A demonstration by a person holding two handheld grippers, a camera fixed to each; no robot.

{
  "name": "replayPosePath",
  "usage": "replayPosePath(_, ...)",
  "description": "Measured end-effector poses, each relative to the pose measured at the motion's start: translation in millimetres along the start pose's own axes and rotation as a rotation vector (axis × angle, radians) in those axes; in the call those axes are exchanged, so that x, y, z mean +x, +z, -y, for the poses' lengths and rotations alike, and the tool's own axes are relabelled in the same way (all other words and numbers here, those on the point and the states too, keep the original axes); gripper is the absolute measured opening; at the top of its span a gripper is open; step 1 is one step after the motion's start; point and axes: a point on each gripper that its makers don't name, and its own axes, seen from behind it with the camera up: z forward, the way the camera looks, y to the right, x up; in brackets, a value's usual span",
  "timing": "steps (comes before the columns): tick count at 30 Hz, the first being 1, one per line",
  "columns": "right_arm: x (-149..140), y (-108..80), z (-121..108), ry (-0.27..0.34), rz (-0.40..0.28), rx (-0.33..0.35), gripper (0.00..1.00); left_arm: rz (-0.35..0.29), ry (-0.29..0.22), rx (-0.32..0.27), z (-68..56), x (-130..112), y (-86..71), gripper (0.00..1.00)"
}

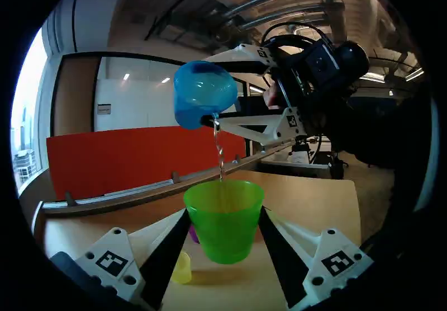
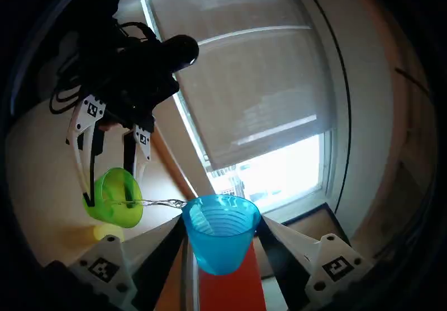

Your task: Pour water

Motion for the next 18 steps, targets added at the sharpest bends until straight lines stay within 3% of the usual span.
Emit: replayPosePath(18, 0.5, -2.8, -5.2, -0.034, -0.001, -0.01, 0.9, 0.001, 0.002, -0.002, -1.1, -0.2, 0.9, 0.83)
